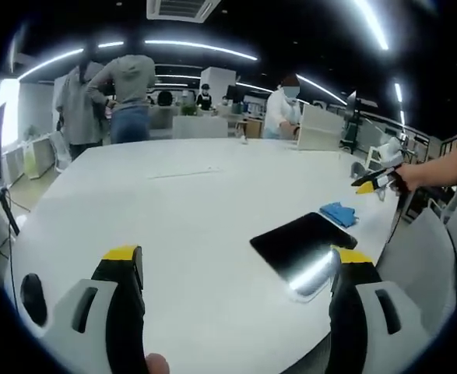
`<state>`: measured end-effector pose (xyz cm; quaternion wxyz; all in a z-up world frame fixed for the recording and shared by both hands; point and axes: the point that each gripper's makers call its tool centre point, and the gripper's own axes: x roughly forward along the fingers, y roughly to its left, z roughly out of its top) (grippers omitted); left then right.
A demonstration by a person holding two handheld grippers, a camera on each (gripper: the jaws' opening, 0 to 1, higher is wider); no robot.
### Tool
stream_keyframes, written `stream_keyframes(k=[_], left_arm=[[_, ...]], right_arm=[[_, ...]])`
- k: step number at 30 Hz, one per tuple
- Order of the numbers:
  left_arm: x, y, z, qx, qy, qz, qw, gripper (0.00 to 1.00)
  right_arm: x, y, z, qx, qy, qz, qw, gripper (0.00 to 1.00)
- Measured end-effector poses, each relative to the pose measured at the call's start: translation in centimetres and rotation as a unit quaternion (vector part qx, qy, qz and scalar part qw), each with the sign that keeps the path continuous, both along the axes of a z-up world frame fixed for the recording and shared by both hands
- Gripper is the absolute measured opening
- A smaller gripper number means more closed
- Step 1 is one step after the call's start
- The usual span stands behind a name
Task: Wipe the mirror surface with the cleaning cloth until all visible marks leave the cleaned area.
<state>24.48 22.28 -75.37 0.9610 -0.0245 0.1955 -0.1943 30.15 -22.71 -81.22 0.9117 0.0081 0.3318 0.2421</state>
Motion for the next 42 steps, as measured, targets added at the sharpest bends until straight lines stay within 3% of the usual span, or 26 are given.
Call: stream_keyframes(k=[2, 5, 11, 18, 42], left_arm=[[-0.2, -0.5, 0.1, -0.008, 0.003, -0.011, 0.9999, 0.99], [-0.5, -0.7, 0.3, -0.006, 0.002, -0.019, 0.9998, 0.99], [-1.7, -0.4, -0.3, 0.002, 0.010, -0.018, 0.9998, 0.99], [-1.2, 0.2, -0.1, 0.002, 0.007, -0.013, 0.9999, 0.99], [-0.3, 1.1, -0.5, -0.004, 0.002, -0.020, 0.9998, 0.99]], right_arm=[[-0.3, -0.3, 0.5, 0.024, -0.014, 0.004, 0.9996, 0.89], [-1.2, -1.6, 0.3, 0.012, -0.027, 0.002, 0.9996, 0.98], [-3.5, -2.8, 0.3, -0.010, -0.036, 0.026, 0.9990, 0.98], [-5.1, -4.1, 0.5, -0.002, -0.035, 0.004, 0.9994, 0.98], [-5.0, -3.7, 1.1, 0.006, -0.043, -0.006, 0.9991, 0.98]])
